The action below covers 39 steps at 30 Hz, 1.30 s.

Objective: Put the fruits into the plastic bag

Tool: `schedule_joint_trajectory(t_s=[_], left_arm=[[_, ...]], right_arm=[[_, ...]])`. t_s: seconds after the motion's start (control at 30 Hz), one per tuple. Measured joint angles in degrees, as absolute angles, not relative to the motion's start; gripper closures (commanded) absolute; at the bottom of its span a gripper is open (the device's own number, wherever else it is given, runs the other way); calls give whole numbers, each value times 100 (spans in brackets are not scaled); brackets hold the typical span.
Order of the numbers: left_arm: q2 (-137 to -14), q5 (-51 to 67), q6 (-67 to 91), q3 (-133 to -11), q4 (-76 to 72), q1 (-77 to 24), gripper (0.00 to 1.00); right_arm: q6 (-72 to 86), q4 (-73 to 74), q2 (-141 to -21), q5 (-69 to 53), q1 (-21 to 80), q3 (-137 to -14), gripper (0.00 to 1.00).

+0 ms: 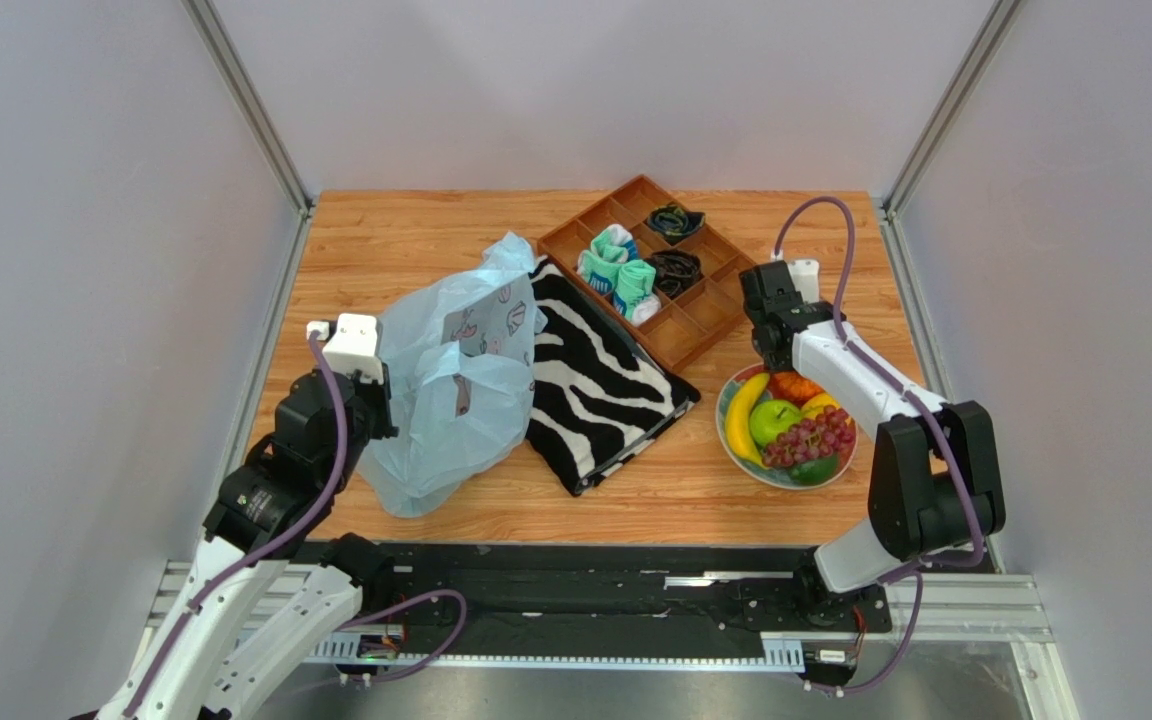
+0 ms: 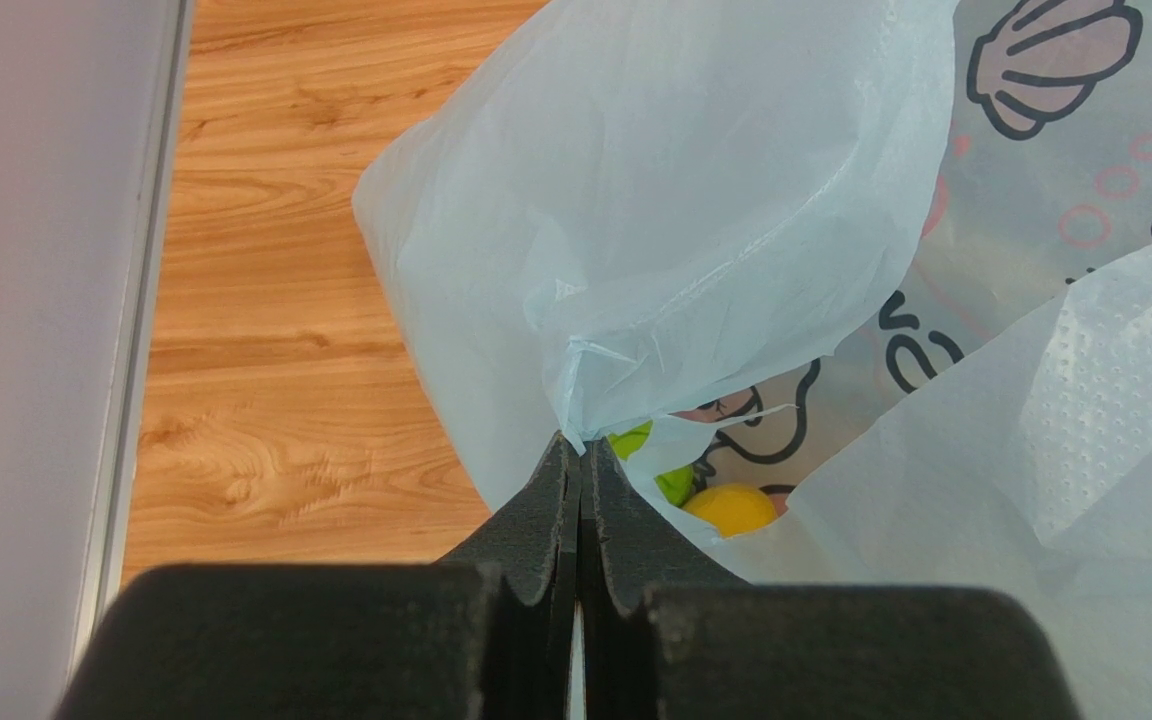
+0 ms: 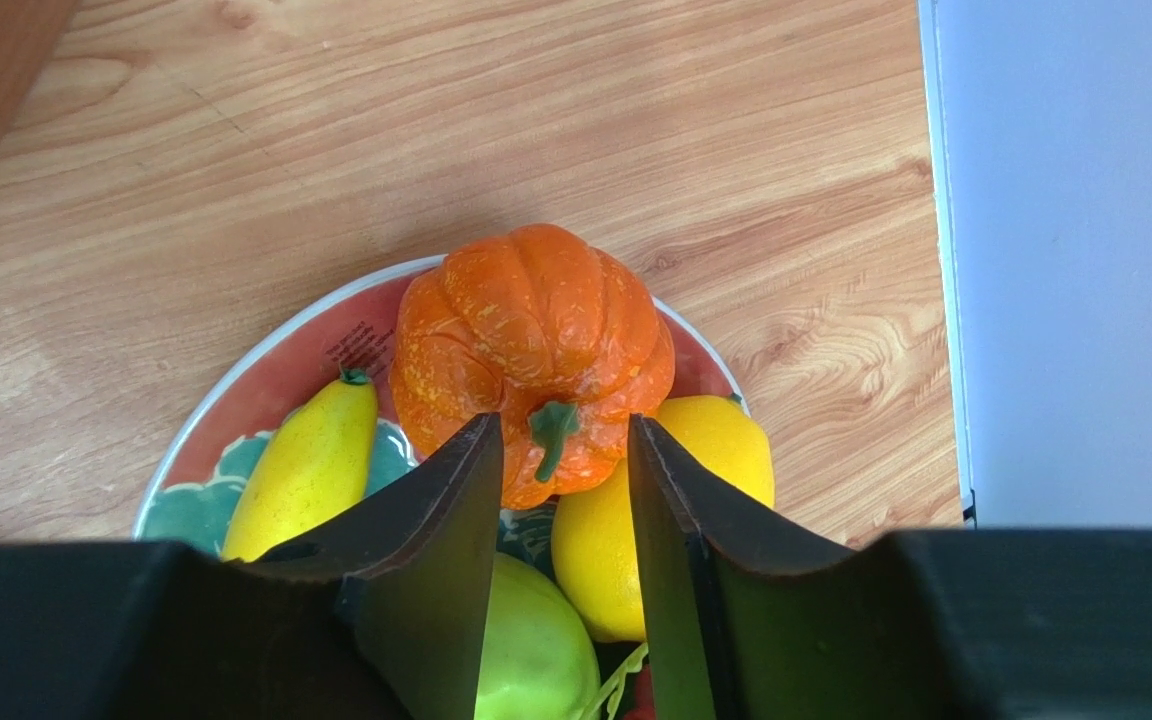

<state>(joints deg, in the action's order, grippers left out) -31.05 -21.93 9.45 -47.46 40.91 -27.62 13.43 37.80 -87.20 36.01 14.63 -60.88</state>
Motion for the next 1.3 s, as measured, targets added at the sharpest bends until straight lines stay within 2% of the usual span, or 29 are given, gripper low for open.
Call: schedule_joint_trajectory(t_s=[0.57,1.1,1.3], left_arm=[[-3118,-2191,945,-4746,4091,-2762,100],[-3118,-2191,943,-4746,4091,-2762,100],[-3118,-2191,943,-4746,4091,-2762,100]], right_arm=[[1339,3708,-8908,3568,1334,-6018,74],[1323,3684,-8943,3555,1330,-5999,100],[1321,3704,-8906,3533,1330,-6001,100]])
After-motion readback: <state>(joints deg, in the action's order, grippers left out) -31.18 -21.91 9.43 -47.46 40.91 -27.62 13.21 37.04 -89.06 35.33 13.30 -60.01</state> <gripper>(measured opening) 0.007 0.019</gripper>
